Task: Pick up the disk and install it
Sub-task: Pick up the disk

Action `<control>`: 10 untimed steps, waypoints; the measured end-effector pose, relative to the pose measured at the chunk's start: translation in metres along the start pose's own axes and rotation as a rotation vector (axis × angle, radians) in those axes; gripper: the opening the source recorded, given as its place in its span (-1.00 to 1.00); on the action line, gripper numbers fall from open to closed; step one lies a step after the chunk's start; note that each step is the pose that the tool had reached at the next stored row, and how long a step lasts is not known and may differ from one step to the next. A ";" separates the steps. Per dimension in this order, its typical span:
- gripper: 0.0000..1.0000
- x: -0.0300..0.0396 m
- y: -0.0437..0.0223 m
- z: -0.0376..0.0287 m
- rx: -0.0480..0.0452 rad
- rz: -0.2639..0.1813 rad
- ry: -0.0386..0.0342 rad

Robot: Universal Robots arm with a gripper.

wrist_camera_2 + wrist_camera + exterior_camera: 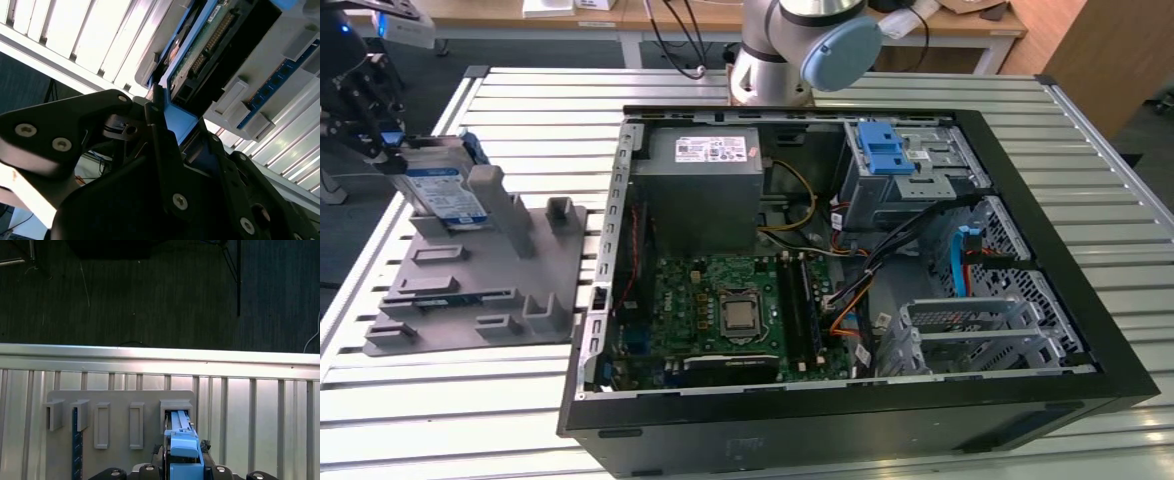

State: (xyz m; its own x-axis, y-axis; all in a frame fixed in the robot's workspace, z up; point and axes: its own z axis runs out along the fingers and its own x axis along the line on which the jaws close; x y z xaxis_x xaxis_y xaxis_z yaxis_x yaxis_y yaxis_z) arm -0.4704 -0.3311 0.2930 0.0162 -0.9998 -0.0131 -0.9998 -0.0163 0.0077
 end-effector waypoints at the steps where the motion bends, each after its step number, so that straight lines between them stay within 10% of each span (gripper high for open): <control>1: -0.27 0.0002 0.0000 0.0000 0.0001 0.005 0.0000; 10: -0.27 0.0024 0.0000 -0.0001 0.0002 0.027 -0.0002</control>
State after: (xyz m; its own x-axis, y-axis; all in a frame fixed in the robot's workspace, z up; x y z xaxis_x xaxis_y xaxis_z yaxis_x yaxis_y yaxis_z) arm -0.4704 -0.3335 0.2930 -0.0105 -0.9999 -0.0130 -0.9999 0.0104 0.0078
